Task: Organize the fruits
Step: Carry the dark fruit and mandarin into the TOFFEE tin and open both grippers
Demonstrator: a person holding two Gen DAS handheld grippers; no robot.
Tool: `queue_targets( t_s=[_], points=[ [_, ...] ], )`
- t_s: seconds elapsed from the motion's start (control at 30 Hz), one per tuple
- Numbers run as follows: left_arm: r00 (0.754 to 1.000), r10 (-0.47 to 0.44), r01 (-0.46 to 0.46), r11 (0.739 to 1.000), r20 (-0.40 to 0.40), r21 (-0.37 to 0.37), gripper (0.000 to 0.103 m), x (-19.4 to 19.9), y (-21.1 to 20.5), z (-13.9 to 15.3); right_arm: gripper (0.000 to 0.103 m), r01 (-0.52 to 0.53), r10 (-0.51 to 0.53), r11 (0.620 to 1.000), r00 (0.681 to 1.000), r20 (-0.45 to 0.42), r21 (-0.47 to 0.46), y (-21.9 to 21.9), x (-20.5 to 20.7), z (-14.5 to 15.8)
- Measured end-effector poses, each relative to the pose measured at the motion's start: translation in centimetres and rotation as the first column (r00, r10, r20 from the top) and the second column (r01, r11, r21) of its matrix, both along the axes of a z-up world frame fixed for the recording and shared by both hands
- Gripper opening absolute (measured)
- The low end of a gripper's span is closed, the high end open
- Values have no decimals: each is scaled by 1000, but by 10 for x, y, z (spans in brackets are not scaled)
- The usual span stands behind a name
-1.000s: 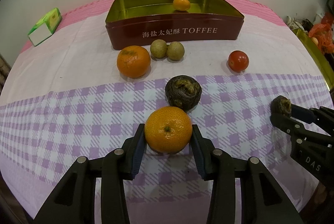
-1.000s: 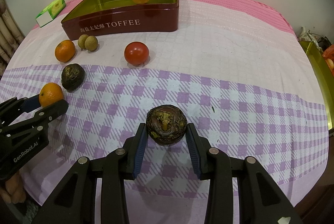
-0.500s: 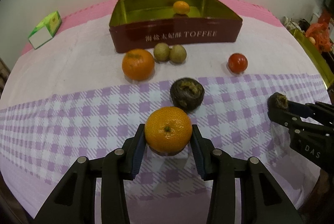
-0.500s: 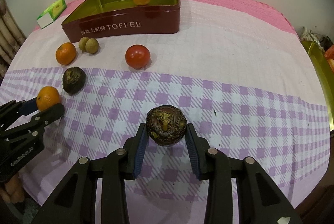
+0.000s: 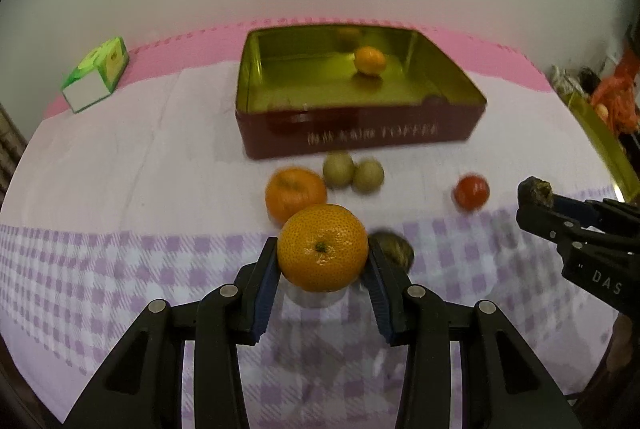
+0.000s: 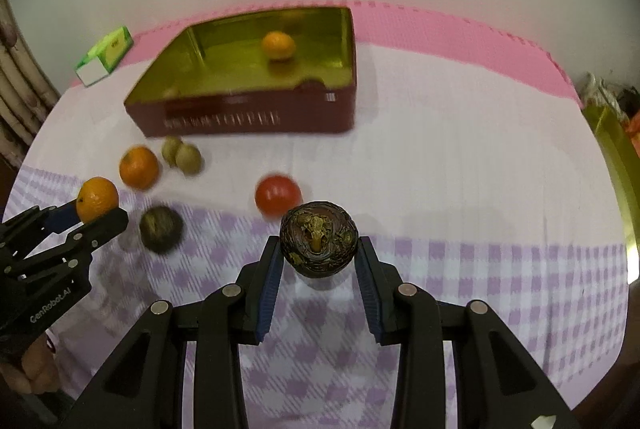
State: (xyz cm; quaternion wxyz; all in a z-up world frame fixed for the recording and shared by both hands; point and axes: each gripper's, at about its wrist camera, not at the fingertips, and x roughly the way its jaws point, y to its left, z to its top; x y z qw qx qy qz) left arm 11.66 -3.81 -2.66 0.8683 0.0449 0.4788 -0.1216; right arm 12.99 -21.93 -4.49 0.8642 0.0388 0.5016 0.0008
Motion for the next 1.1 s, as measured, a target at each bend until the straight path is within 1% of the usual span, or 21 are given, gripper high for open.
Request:
queue_targets(
  t_s=[0.23,0.3,0.43,0.53,0.6,0.63,0.73,0.9,1.1],
  points=[
    [998,21,-20,1000,52,-19,43,35,4,21,34,-26,25,1000,997,69,10,4,52,23],
    [997,18,-17,1000,69,-18,43,48,1,27,34,-32,31,999,996,79,18,3,56,26],
    [997,21,-18,999,73,-32,43,70,-2,32,34,-43,41,999,995,92,17,7,78,31],
    [997,8,-7,1000,74,-17,43,91,-9,30,34,-44,41,998,996,80,33,6,100,27],
    [998,6,-6,1000,61,-5,43,102,-13,26,34,-44,41,998,996,74,45,7,103,28],
    [998,8,-7,1000,58,-7,43,105,-13,24,34,-45,41,998,997,69,49,8,112,27],
    [999,11,-11,1000,30,-3,43,119,-15,14,34,-49,47,998,997,61,44,11,117,20],
    [1000,11,-11,1000,7,8,43,129,-19,2,34,-59,58,997,998,36,42,10,124,8],
    [1000,4,-4,1000,-5,29,43,136,-25,-4,34,-63,62,997,998,20,43,10,129,1]
  ],
)
